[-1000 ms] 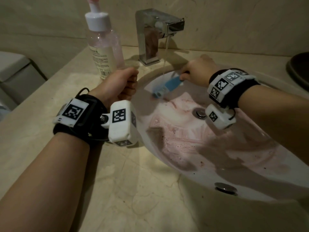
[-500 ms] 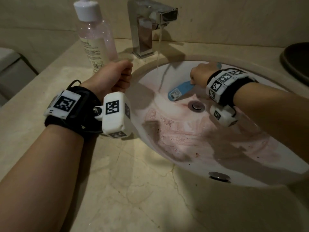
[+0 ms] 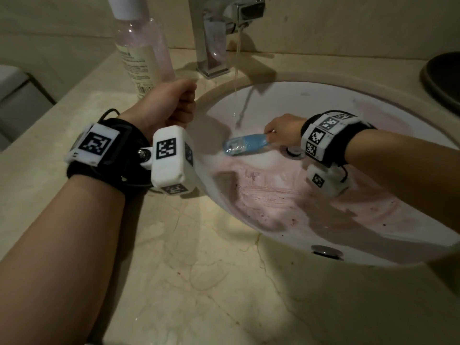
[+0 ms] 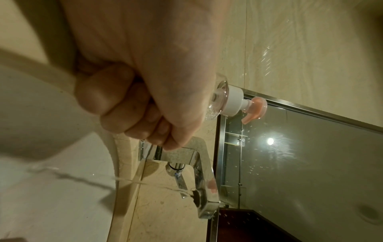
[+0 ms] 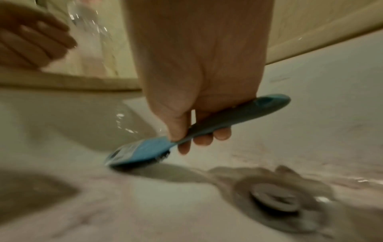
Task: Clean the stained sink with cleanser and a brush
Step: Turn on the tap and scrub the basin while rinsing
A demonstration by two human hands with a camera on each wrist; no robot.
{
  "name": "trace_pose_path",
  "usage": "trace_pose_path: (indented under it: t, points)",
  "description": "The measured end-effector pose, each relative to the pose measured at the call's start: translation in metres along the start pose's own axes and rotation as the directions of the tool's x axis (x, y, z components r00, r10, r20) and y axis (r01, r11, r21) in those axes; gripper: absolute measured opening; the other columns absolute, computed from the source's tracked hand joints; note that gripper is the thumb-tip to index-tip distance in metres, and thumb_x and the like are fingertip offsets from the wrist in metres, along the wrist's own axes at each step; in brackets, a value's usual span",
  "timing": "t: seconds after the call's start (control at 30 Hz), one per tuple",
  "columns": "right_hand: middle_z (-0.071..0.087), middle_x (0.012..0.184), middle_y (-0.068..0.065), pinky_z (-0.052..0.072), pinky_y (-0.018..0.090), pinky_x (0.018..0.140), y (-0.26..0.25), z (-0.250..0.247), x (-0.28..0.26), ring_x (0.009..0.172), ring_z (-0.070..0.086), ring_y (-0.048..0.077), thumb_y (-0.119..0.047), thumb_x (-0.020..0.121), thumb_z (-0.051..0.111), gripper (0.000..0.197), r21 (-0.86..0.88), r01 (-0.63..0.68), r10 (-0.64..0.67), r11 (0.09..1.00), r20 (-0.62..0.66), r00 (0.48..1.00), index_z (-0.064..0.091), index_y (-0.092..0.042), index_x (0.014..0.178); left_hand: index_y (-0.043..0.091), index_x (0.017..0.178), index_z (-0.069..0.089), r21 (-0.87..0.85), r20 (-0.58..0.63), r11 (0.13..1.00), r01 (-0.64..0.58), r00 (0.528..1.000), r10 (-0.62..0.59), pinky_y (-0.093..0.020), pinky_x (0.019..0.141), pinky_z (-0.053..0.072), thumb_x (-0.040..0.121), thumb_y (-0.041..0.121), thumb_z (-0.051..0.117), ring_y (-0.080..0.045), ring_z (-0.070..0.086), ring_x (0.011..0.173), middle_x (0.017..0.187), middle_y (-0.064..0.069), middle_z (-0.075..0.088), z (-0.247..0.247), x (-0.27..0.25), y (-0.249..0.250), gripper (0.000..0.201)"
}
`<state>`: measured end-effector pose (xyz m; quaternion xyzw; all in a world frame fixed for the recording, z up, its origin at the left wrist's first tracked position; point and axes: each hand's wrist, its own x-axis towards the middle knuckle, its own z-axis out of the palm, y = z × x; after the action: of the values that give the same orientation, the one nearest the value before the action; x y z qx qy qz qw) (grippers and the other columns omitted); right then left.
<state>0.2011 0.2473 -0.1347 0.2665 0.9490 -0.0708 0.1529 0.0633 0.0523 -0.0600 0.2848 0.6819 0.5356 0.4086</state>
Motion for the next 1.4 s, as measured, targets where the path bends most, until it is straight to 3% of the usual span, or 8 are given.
trace_pose_path:
  t: [0.17, 0.3, 0.47, 0.6, 0.83, 1.0, 1.3, 1.4]
  points:
    - [0.065, 0.101, 0.01, 0.04, 0.024, 0.077, 0.01, 0.004, -0.009, 0.089, 0.055, 0.021, -0.024, 0.096, 0.048, 0.028, 0.036, 0.049, -0.051, 0.998, 0.085, 0.995, 0.065, -0.01, 0.114, 0.024, 0.059, 0.021, 0.006, 0.003, 1.0, 0.005, 1.0, -0.005, -0.014, 0.031, 0.007, 0.096, 0.023, 0.034, -0.002, 0.015, 0.03, 0.04, 0.011, 0.021, 0.001, 0.0, 0.0, 0.039]
    - [0.055, 0.065, -0.002, 0.039, 0.012, 0.053, -0.012, 0.009, -0.022, 0.056, 0.046, 0.012, -0.018, 0.095, 0.048, 0.022, 0.15, 0.172, -0.205, 0.974, 0.239, 0.949, 0.059, -0.022, 0.077, 0.024, 0.059, 0.02, 0.01, 0.004, 1.0, 0.003, 1.0, -0.003, -0.014, 0.031, 0.006, 0.096, 0.023, 0.033, -0.002, 0.015, 0.029, 0.041, 0.011, 0.021, 0.001, 0.0, 0.001, 0.04]
    - [0.064, 0.114, 0.013, 0.043, 0.029, 0.086, 0.0, 0.008, -0.01, 0.102, 0.057, 0.029, -0.022, 0.096, 0.046, 0.029, 0.061, -0.024, 0.024, 0.998, -0.013, 1.0, 0.063, -0.01, 0.117, 0.024, 0.059, 0.02, 0.009, 0.006, 1.0, 0.004, 1.0, -0.004, -0.014, 0.03, 0.009, 0.097, 0.023, 0.033, -0.002, 0.015, 0.028, 0.04, 0.011, 0.02, 0.003, -0.001, 0.001, 0.039]
    - [0.063, 0.116, 0.015, 0.041, 0.029, 0.075, 0.014, 0.007, -0.007, 0.093, 0.056, 0.029, -0.021, 0.097, 0.044, 0.03, -0.059, -0.136, 0.137, 0.989, 0.004, 0.991, 0.062, -0.006, 0.115, 0.024, 0.059, 0.02, 0.005, 0.001, 1.0, -0.001, 1.0, 0.001, -0.013, 0.029, 0.009, 0.097, 0.023, 0.033, -0.001, 0.016, 0.028, 0.04, 0.011, 0.021, 0.001, 0.0, 0.002, 0.04]
    - [0.061, 0.109, 0.009, 0.033, 0.038, 0.092, -0.012, -0.004, -0.018, 0.101, 0.054, 0.027, -0.01, 0.092, 0.043, 0.023, -0.449, 0.061, -0.148, 0.891, -0.162, 0.976, 0.056, -0.014, 0.111, 0.023, 0.059, 0.022, 0.0, 0.011, 1.0, -0.016, 1.0, 0.016, -0.01, 0.028, 0.009, 0.097, 0.023, 0.034, -0.001, 0.017, 0.028, 0.039, 0.012, 0.023, 0.0, 0.0, 0.001, 0.039]
    - [0.067, 0.076, -0.004, 0.046, 0.028, 0.071, -0.049, -0.049, -0.019, 0.073, 0.064, 0.02, -0.014, 0.077, 0.056, 0.018, -0.813, 0.065, -0.472, 0.578, -0.269, 0.839, 0.071, -0.023, 0.082, 0.023, 0.06, 0.022, -0.026, 0.022, 1.0, -0.006, 1.0, 0.007, -0.012, 0.027, 0.009, 0.097, 0.023, 0.033, 0.0, 0.017, 0.028, 0.039, 0.011, 0.023, -0.001, 0.001, 0.0, 0.039]
    - [0.066, 0.109, 0.011, 0.038, 0.038, 0.09, -0.046, -0.073, -0.026, 0.102, 0.061, 0.027, -0.012, 0.095, 0.046, 0.019, -0.777, -0.152, -0.004, 0.611, -0.194, 0.981, 0.063, -0.011, 0.104, 0.023, 0.059, 0.024, -0.013, -0.01, 1.0, -0.022, 1.0, 0.021, -0.01, 0.028, 0.009, 0.097, 0.023, 0.035, -0.002, 0.017, 0.027, 0.038, 0.012, 0.025, 0.0, 0.002, -0.001, 0.039]
    - [0.07, 0.097, 0.005, 0.039, 0.034, 0.087, -0.053, -0.066, -0.022, 0.094, 0.063, 0.023, -0.017, 0.09, 0.055, 0.014, -0.815, -0.107, -0.108, 0.569, -0.202, 0.973, 0.068, -0.017, 0.096, 0.023, 0.059, 0.024, -0.031, -0.014, 0.999, -0.009, 1.0, 0.009, -0.01, 0.028, 0.009, 0.097, 0.023, 0.035, -0.001, 0.017, 0.026, 0.037, 0.012, 0.025, 0.0, 0.002, -0.001, 0.039]
